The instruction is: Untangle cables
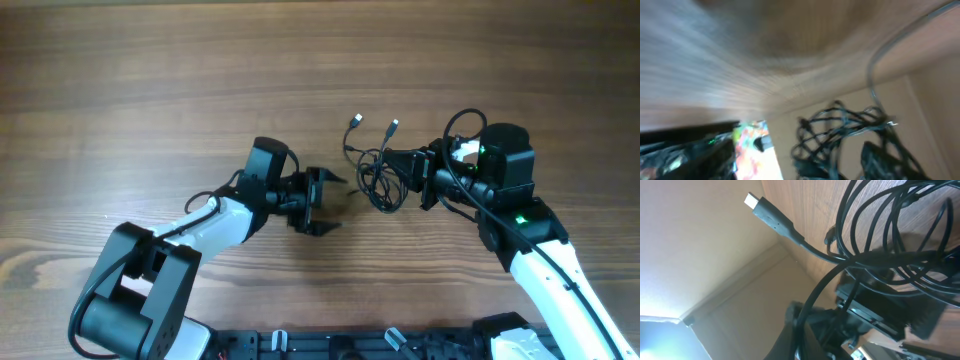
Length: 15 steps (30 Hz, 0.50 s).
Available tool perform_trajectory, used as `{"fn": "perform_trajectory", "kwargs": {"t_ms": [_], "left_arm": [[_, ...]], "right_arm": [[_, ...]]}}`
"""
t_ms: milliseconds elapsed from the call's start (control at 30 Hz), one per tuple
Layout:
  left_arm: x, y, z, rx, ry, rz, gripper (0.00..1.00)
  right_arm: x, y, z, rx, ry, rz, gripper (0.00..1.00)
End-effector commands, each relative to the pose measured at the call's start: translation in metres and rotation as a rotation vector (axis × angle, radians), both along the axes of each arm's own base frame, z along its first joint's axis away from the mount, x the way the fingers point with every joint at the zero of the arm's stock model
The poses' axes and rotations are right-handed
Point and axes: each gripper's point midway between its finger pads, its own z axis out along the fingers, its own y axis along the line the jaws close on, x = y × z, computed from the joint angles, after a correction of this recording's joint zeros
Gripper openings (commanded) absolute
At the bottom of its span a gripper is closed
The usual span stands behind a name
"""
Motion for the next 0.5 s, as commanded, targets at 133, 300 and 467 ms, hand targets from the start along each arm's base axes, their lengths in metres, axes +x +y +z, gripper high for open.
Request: {"fn": "perform_trajectory", "kwargs": {"t_ms": [133,300,467], "left_arm": [[0.02,0.001,0.003,0.002,-0.018,0.108,0.67],[0.01,-0.011,0.003,-0.008,0.041,0.104,0.61],[0.004,-0.022,-0.006,0.048,0.064,0.155,0.53]], "right_arm": [[0.001,0.002,0.009,-0.008,-0.052,0.03,0.04],[0.001,0.002,0.009,-0.008,-0.052,0.03,0.05],[0.001,0.002,0.009,-0.008,-0.051,0.032,0.04]]}}
